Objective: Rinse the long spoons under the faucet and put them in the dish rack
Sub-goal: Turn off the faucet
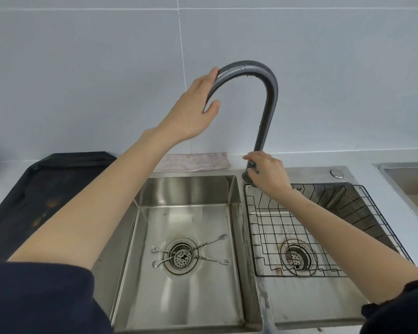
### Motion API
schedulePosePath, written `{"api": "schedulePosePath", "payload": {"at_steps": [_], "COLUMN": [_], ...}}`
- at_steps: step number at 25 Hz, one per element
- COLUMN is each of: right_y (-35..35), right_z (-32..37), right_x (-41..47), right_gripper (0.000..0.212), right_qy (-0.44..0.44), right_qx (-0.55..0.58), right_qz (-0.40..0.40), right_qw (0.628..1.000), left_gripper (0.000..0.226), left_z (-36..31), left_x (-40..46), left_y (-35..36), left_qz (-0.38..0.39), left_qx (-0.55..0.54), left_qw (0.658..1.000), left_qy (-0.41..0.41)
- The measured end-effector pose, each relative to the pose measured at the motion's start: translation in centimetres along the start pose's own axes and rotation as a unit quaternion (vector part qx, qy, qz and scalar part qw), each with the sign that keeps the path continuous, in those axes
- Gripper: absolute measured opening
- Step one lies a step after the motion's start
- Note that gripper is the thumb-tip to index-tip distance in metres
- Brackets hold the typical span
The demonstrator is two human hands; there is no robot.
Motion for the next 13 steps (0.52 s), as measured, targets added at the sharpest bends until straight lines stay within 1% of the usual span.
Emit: {"api": "schedulePosePath", "payload": {"at_steps": [2, 4, 10, 13], "right_y": [0.7, 1.9, 7.3, 10.0], "right_z": [1.0, 1.7, 2.2, 2.0], "right_x": [-0.6, -1.4, -3.4, -4.0], "right_gripper": [0.041, 0.041, 0.043, 0.041], "right_qy": [-0.011, -0.009, 0.018, 0.038], "right_qx": [0.000, -0.003, -0.017, -0.032], "right_qz": [0.024, 0.059, 0.175, 0.219], "right_qw": [1.000, 0.998, 0.984, 0.975], "left_gripper": [0.059, 0.060, 0.051, 0.048], "left_z": [0.6, 1.7, 7.0, 9.4], "left_x": [-1.6, -3.5, -9.1, -11.7], "left_y": [-0.1, 0.3, 4.9, 8.2], "left_qz": [0.003, 0.022, 0.117, 0.189], "left_qx": [-0.008, -0.020, -0.049, -0.025], "left_qw": [1.000, 0.999, 0.988, 0.977], "left_qy": [-0.004, -0.013, -0.092, -0.099]}}
Point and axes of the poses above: each hand's wrist, its own x-axis towards the middle knuckle, its own y-axis out of the palm, z = x × y, the point moved 2 cm from there along x, towards the middle knuckle, and after that the axes turned 8 degrees about x, right-handed, at the moved point
